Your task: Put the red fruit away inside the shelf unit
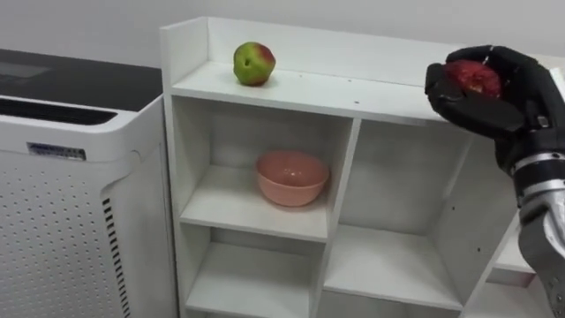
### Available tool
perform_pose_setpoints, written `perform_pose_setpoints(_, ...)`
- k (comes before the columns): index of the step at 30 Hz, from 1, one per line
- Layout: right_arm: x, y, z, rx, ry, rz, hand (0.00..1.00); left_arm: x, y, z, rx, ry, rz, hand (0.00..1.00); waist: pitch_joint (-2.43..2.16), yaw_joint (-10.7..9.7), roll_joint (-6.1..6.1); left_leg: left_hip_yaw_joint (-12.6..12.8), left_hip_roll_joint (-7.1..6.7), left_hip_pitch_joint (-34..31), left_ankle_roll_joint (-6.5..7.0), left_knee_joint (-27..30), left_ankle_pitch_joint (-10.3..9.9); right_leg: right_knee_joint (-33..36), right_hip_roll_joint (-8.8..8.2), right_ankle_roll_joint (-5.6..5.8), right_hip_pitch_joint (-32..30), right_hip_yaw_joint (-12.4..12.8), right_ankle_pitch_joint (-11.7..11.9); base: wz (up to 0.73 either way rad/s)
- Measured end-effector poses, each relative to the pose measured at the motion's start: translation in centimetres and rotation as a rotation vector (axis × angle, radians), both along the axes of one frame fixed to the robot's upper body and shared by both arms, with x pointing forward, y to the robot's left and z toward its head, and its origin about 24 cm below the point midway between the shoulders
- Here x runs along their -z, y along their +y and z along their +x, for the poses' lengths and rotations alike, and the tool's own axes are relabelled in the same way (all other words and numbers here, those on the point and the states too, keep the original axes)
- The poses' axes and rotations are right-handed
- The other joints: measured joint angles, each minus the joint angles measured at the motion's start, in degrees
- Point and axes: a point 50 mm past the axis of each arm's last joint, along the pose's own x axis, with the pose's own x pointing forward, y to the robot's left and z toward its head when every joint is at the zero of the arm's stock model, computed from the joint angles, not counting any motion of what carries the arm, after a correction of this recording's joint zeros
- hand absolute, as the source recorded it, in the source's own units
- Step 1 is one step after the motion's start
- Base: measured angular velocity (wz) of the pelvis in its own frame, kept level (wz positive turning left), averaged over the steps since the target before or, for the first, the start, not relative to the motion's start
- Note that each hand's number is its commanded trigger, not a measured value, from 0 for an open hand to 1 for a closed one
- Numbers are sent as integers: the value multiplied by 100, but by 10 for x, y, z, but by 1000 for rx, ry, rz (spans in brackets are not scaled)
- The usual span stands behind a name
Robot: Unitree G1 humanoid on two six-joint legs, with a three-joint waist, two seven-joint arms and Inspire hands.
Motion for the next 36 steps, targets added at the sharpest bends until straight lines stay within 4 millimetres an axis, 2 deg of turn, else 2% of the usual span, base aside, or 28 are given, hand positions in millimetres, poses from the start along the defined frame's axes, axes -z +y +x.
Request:
perform_pose_setpoints(4,-9,14,-11,-76,-63,-2,100,0,1,-2,-4,-8,21,0,3,-10,5,18,14,16,0,10,0,-4,10,-4,15,1,40,-1)
perform_pose_setpoints(5,-11,16,-13,-88,-74,-1,100,0,1,-2,-4,-9,22,0,25,-12,40,29,26,18,0,15,0,-8,18,-6,20,-2,58,0)
perform_pose_setpoints(10,-9,28,-25,-223,-88,37,100,0,0,-3,-2,-8,20,0,22,-8,100,31,48,9,0,11,-1,4,36,-28,22,-6,95,0)
perform_pose_setpoints(12,-3,37,-26,-294,-73,67,100,0,-1,-3,2,-5,18,0,9,-24,185,31,48,47,0,5,-1,12,37,-34,41,5,107,-4)
perform_pose_setpoints(14,5,40,-27,-322,-53,87,100,0,-1,-2,4,-7,19,0,-16,-17,193,30,47,76,0,-31,-1,22,40,-34,46,30,109,-4)
perform_pose_setpoints(15,9,41,-28,-339,-40,111,100,0,-1,-2,5,-7,20,0,3,-4,239,30,48,73,0,-40,-1,31,44,-35,32,65,109,-4)
perform_pose_setpoints(19,18,43,-28,-398,-8,181,100,1,-5,-1,27,3,17,0,0,-23,270,27,46,-63,1,-7,-1,90,36,-38,-100,76,111,0)
perform_pose_setpoints(22,36,46,-25,-411,59,244,100,2,-8,0,35,2,11,0,0,-17,278,29,47,-216,9,111,4,115,30,-47,-209,71,122,0)
perform_pose_setpoints(27,84,45,-11,-331,239,330,100,3,-17,18,21,-42,-15,0,0,-42,317,29,51,-715,32,344,18,281,-10,-57,-661,7,150,4)
perform_pose_setpoints(30,113,39,-5,-259,354,292,100,6,-20,26,29,-31,-24,0,64,7,432,46,44,-1000,36,584,21,518,-56,-53,-988,83,147,-8)
perform_pose_setpoints(32,121,38,-4,-225,385,271,100,5,-22,34,37,-39,-26,0,90,3,488,43,37,-1288,45,734,26,701,-99,-54,-1296,65,143,-3)
perform_pose_setpoints(34,127,36,-3,-195,409,264,100,6,-22,36,0,-48,-39,0,103,-25,509,40,28,-1519,61,861,35,919,-188,-58,-1558,-9,119,3)
perform_pose_setpoints(36,145,31,-2,-150,474,270,100,7,-23,35,-16,-46,-40,0,131,-10,498,47,8,-1726,67,1034,36,1161,-216,-64,-1777,3,58,8)
